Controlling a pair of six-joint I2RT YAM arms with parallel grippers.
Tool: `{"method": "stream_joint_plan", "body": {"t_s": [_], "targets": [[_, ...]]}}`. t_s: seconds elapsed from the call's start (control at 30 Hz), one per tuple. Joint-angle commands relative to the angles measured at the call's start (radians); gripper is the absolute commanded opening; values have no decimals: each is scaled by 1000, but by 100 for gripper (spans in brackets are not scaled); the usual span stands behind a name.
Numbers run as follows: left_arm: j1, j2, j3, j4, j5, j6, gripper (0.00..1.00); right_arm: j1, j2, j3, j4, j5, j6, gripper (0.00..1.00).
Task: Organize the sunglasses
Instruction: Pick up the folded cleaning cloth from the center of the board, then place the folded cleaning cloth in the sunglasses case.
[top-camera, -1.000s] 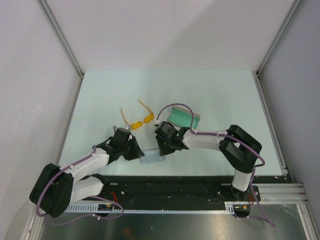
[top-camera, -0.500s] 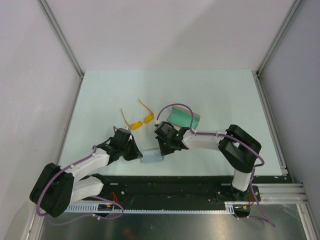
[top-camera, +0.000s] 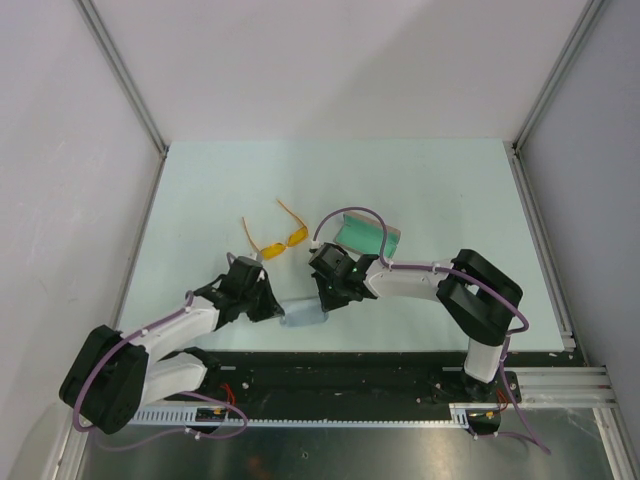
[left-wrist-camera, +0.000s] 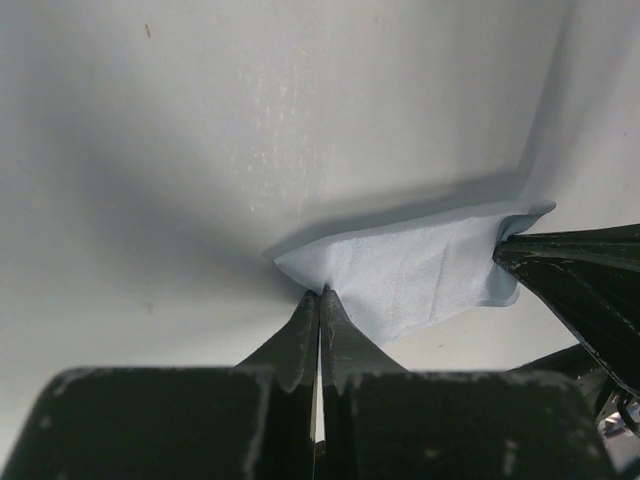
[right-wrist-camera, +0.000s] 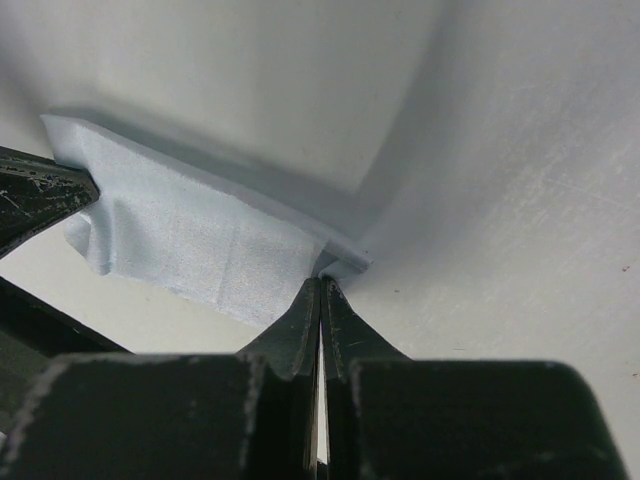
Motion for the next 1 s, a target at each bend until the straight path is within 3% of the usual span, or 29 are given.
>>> {"method": "stream_joint_plan", "body": {"t_s": [0.0, 0.47, 0.97], "targets": [[-12, 13, 16, -69, -33, 42, 0, 12, 15, 4, -37, 45, 5, 0], [-24, 14, 194, -84, -32, 85, 0, 1, -96, 11, -43, 119, 25, 0], [-38, 201, 413, -86, -52, 157, 0, -90, -165, 24, -43, 178, 34, 0]]}}
